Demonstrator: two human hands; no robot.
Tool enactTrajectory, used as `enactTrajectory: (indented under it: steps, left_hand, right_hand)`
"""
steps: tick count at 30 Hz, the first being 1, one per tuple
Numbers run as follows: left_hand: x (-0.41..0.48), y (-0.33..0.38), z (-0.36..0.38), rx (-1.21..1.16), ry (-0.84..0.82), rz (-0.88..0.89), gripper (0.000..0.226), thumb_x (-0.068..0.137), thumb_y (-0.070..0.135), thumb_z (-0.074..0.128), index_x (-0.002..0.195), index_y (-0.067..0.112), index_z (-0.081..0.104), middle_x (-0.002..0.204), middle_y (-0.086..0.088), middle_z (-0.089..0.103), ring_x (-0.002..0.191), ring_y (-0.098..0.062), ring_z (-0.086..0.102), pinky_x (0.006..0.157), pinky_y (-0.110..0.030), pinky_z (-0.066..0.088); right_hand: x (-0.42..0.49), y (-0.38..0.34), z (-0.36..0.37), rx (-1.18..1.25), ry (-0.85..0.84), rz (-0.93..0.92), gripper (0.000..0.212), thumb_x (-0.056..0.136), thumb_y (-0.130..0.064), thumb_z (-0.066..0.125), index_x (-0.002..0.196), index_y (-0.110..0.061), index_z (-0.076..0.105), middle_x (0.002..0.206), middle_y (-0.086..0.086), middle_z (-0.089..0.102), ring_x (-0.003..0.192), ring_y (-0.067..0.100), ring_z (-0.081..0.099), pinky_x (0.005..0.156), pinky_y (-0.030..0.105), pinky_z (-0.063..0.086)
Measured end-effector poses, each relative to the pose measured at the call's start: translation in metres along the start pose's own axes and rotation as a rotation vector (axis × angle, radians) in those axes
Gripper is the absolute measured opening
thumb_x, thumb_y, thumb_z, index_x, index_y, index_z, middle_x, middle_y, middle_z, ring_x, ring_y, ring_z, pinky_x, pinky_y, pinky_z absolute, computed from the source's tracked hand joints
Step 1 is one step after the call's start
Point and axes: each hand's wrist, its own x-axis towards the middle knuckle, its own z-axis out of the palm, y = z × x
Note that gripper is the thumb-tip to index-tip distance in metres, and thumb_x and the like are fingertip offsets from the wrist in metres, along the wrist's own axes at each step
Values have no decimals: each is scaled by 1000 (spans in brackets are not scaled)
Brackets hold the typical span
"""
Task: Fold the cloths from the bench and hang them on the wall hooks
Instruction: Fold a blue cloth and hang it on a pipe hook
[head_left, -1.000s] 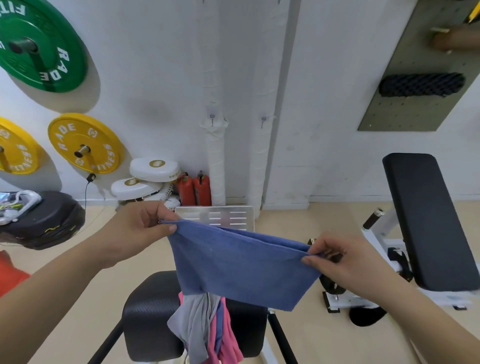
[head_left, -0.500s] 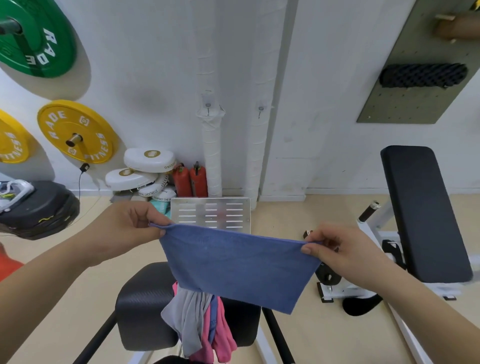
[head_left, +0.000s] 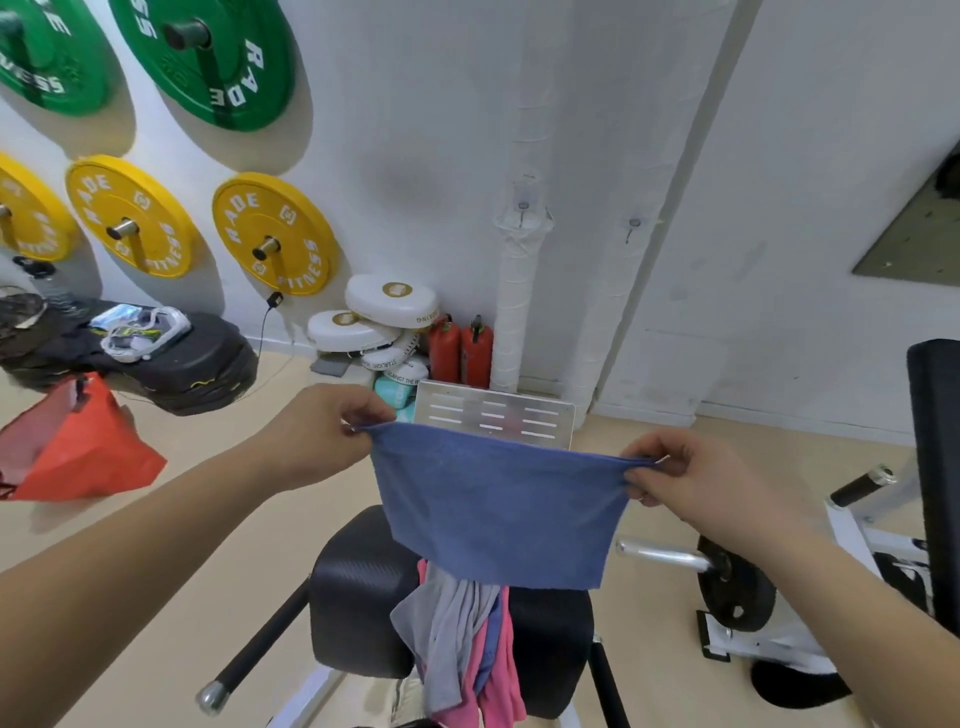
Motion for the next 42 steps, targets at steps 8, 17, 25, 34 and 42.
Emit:
enactTrajectory:
  steps: [8,17,25,34,42]
  left_hand:
    - [-5,-42,-38,-59,96,-26,26,79,-4,75,74,21,73,90,4,75,76,-11,70,70,-21,56]
    - [-75,-125,49,96,-166,-154,43,77,-5,65,73,38,65,83,15,70,77,-1,63,71,-9,46]
    - [-145,-169,106,116,-244,-269,51,78,-10,53,78,40,66,91,14,68,84,-5,62,72,-5,43]
    - [-176,-175,105,-55,-407,-346,30,69,2,58,62,30,68,80,6,72,77,-9,67,67,-16,54]
    - [-113,-179,91,-471,-385,-524,8,64,11,60,71,9,59,91,-5,78,88,-16,72,80,-28,50]
  right_hand:
    - [17,-44,12,85,56,-103,8,84,-18,80,81,-25,77,58,1,70,44,4,58,43,13,44]
    - [-15,65,120,-304,-226,-52,18,95,-25,68,90,-42,68,77,-14,72,74,0,66,70,14,50]
    - [-59,111,179,-305,-387,82,9,89,-29,76,82,-28,70,77,-9,71,74,5,66,66,18,51]
    - [-81,124,171,-397,-529,18,16,83,-49,73,82,-35,65,87,-21,66,87,-1,62,71,15,46]
    - [-42,118,181,11,-335,165,9,95,-11,62,87,-14,62,82,6,65,71,9,56,67,23,46]
